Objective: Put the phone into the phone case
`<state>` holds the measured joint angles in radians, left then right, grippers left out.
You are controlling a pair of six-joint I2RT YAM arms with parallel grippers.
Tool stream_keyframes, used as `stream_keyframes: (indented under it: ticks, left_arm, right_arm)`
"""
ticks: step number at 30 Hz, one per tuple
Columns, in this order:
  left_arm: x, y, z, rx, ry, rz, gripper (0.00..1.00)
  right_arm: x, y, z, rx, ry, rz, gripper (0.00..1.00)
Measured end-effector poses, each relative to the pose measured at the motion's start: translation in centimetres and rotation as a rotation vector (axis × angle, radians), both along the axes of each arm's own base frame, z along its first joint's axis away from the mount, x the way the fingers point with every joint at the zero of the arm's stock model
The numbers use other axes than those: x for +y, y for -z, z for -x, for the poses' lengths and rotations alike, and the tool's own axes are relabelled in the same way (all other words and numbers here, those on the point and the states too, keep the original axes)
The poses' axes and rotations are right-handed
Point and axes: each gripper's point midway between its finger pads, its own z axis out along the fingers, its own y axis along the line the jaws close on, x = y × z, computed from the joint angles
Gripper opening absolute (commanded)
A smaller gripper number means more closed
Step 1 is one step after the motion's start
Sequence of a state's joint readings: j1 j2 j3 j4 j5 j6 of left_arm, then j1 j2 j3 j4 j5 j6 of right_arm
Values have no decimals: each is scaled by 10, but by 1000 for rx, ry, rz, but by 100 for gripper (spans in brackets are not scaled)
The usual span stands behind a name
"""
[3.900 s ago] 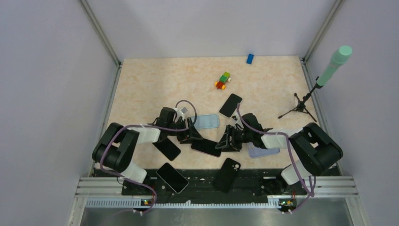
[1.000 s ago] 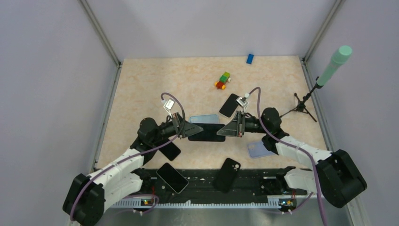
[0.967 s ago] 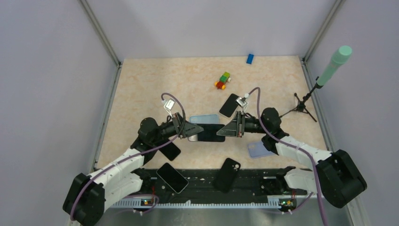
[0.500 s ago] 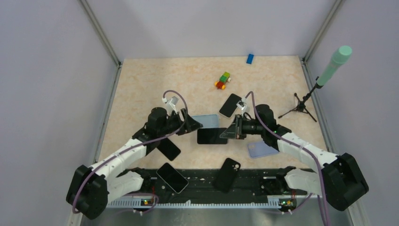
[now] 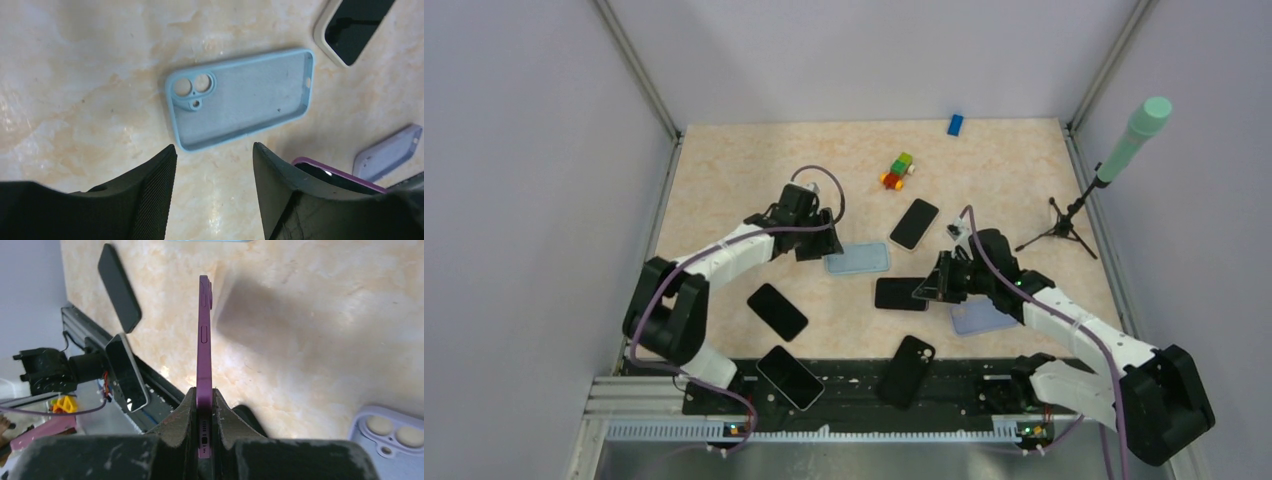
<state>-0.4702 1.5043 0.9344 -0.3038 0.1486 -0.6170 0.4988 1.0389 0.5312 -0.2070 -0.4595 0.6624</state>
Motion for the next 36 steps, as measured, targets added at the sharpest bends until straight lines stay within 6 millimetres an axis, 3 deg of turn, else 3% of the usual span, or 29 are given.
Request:
stream_keyframes:
  ticks: [2, 6, 10, 12, 18, 25, 36]
  left_arm:
    - [0, 11, -11, 33, -3, -43, 47]
    - [1, 34, -27, 82, -2, -109, 40]
    - [10, 58, -28, 137, -15, -184, 38]
    - [12, 59, -29, 139, -17, -202, 36]
    - [18, 62, -30, 133, -15, -237, 2]
    - [12, 61, -26, 126, 13, -188, 0]
    - [-10, 52, 35, 181, 47, -56, 0]
  right_arm:
    - [-6, 3, -2, 2, 29, 26, 0]
    - [-17, 5, -3, 14, 53, 60, 0]
    - [-18, -3, -5, 6, 37, 71, 0]
    - [-18, -5, -5, -1, 29, 71, 0]
    - [-19, -4, -3, 2, 17, 81, 0]
    - [-16, -8, 0, 8, 6, 58, 0]
    - [-5, -41, -5, -55, -15, -25, 0]
